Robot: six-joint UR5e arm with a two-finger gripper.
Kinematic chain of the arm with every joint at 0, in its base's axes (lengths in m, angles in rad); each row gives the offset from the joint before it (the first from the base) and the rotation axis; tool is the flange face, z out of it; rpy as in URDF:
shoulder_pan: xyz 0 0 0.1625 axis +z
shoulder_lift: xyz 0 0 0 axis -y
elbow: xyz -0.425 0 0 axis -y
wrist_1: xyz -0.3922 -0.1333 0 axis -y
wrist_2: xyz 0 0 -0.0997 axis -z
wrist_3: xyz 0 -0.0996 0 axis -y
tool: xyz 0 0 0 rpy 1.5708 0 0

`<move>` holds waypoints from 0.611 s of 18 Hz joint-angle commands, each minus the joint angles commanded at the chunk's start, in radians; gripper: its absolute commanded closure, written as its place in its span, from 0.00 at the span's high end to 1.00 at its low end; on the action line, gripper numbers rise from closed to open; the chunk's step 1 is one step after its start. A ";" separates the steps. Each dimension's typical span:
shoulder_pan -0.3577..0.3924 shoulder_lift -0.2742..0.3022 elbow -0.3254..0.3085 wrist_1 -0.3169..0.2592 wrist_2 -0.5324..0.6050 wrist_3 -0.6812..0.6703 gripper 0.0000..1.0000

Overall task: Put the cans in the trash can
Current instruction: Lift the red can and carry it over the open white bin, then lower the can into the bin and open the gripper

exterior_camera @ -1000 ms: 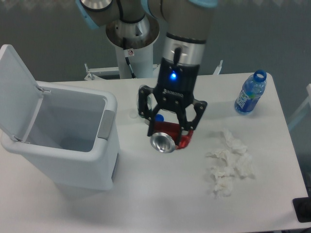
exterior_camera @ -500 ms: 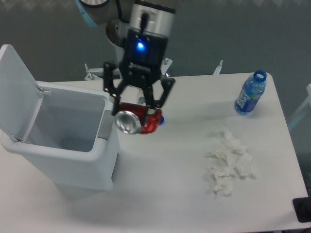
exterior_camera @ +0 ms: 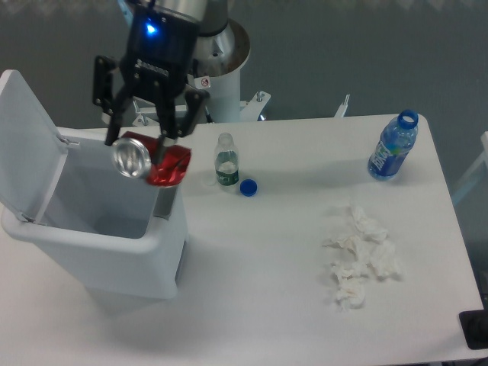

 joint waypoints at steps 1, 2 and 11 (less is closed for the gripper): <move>-0.008 0.000 -0.005 0.000 0.000 0.000 0.68; -0.014 -0.003 -0.008 0.000 0.000 0.000 0.68; -0.046 0.006 -0.029 -0.003 0.002 -0.002 0.68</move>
